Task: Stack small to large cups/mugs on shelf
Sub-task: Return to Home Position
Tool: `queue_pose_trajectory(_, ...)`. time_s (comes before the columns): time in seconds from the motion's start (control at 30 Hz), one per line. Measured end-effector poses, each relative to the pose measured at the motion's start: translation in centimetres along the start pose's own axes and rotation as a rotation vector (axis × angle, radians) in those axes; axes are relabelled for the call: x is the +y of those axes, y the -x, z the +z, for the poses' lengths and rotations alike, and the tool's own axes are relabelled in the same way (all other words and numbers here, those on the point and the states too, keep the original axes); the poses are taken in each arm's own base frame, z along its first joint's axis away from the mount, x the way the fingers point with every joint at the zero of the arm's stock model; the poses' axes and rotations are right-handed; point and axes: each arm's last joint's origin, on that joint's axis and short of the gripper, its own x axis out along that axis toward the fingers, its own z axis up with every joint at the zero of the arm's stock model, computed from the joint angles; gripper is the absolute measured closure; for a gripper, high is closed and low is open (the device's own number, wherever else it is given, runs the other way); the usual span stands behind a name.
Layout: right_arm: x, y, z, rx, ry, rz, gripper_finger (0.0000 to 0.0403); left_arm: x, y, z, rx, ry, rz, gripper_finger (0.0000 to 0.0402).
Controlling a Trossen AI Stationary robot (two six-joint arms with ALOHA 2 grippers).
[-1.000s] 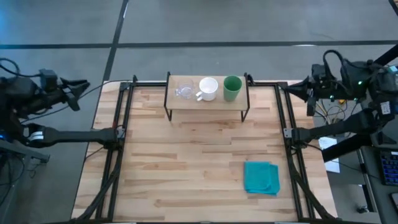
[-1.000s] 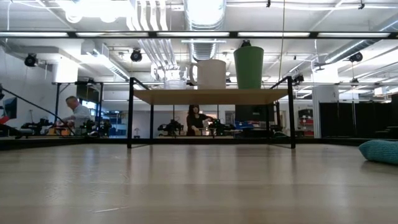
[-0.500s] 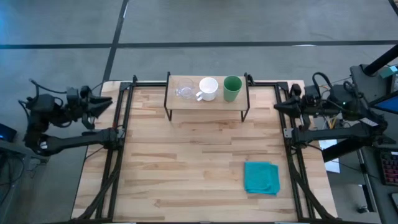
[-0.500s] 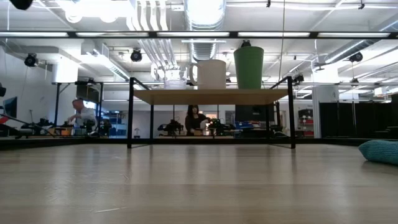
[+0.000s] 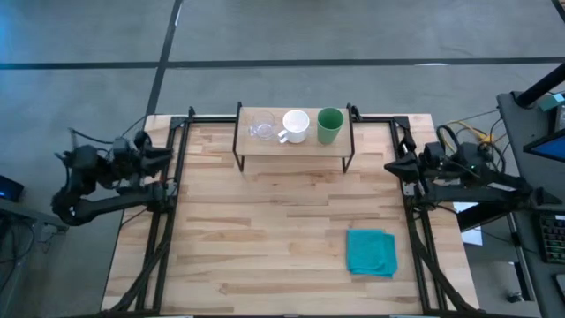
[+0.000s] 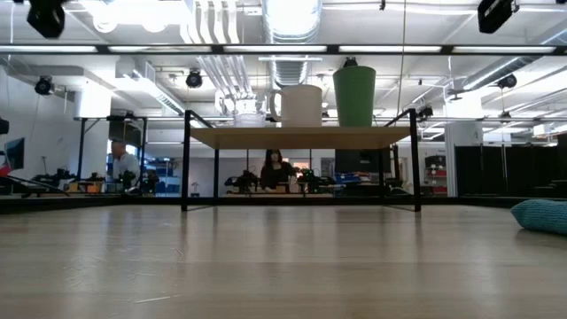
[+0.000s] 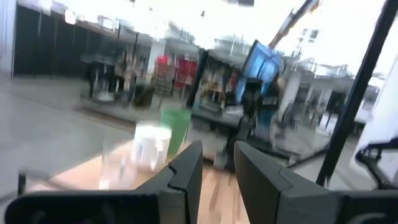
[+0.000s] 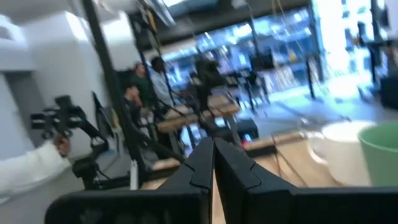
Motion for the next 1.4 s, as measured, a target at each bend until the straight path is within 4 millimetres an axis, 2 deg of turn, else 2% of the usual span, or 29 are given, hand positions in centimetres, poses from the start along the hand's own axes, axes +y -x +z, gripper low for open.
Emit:
queue_pose_trajectory(0.17, -0.5, 0.5, -2.4, -0.071, 0.008, 0.036, 0.0394, 0.2, -1.2, -1.1, 0.035, 0.001, 0.001, 0.0322)
queue_pose_trajectory(0.23, -0.7, 0.7, -3.3, -0.076, -0.012, 0.039, 0.0394, 0.5, -1.8, -2.2, 0.082, 0.016, 0.012, 0.0322)
queue_pose_trajectory(0.37, -1.1, 1.0, -4.7, -0.087, -0.037, 0.043, 0.0394, 0.6, -2.6, -3.2, 0.036, 0.027, -0.018, 0.0322)
queue_pose_trajectory(0.83, -2.3, -0.4, -8.7, -0.07, -0.078, 0.04, 0.0394, 1.4, -5.6, -8.0, -0.027, 0.052, -0.114, 0.0322)
queue_pose_trajectory(1.0, -2.6, -0.6, -9.7, -0.069, -0.11, 0.041, 0.0394, 1.7, -6.2, -9.2, -0.063, 0.052, -0.131, 0.0322)
queue_pose_trajectory(1.23, -3.0, -0.8, -11.1, -0.172, -0.074, 0.073, 0.0394, 2.0, -6.7, -11.0, -0.178, 0.047, -0.201, 0.0322)
queue_pose_trajectory(1.4, -3.1, -0.8, -11.1, -0.168, -0.097, 0.073, 0.0394, 2.4, -7.0, -12.9, -0.189, 0.112, -0.222, 0.0322)
